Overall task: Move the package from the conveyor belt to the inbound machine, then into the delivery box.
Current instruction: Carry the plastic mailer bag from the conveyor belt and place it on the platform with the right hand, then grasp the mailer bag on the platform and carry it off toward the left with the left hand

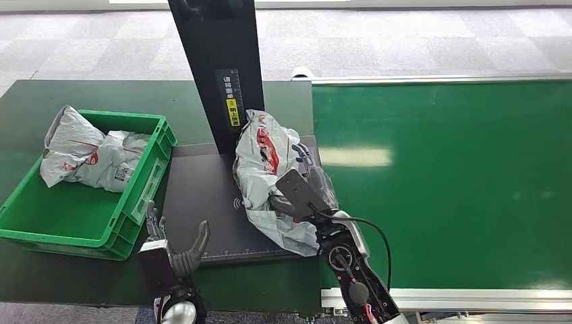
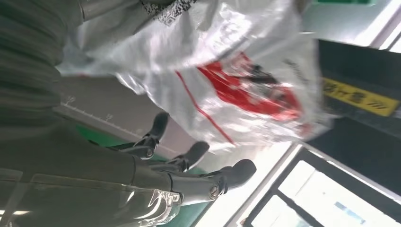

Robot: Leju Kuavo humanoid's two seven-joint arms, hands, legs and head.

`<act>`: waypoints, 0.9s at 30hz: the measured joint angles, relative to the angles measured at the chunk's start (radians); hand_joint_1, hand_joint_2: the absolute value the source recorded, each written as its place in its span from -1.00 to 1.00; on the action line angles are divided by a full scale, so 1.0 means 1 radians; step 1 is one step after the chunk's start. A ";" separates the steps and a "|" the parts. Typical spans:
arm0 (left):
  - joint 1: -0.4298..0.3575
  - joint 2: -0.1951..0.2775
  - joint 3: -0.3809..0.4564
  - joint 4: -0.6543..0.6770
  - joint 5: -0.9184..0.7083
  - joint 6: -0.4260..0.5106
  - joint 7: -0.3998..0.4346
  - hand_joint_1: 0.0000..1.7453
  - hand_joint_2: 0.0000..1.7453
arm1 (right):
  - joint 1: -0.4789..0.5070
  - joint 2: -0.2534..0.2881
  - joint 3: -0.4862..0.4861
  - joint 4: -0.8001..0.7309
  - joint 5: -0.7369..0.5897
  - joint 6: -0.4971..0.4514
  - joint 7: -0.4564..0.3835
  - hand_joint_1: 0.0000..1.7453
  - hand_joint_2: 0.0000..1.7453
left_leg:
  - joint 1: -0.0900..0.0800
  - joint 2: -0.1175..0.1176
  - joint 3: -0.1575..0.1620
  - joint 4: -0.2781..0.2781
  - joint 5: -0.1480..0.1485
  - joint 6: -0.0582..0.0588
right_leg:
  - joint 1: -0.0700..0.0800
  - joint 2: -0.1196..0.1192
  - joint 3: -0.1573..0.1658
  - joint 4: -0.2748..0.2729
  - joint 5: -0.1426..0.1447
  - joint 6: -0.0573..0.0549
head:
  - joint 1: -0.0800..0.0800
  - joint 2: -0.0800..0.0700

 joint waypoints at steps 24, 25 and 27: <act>-0.024 0.016 -0.021 0.193 -0.678 0.000 0.094 -1.00 1.00 | 0.513 -0.001 -0.246 -0.200 -0.110 -0.487 -0.308 -1.00 1.00 | 0.000 -0.001 -0.001 0.000 -0.002 0.000 | 0.000 -0.001 0.000 -0.001 -0.002 0.000 | 0.000 0.000; -0.041 0.021 -0.041 0.228 -0.747 -0.001 0.133 -1.00 1.00 | 0.509 0.002 -0.235 -0.194 -0.097 -0.480 -0.293 -1.00 1.00 | 0.000 -0.001 0.000 0.000 -0.002 0.000 | 0.000 -0.001 0.000 -0.001 -0.002 0.000 | 0.000 0.000; -0.077 0.033 -0.093 0.289 -0.847 -0.011 0.215 -1.00 1.00 | 0.501 0.004 -0.207 -0.179 -0.103 -0.459 -0.276 -1.00 1.00 | 0.000 -0.001 0.000 0.000 -0.001 0.000 | 0.000 -0.001 0.001 0.000 -0.002 0.000 | 0.000 0.000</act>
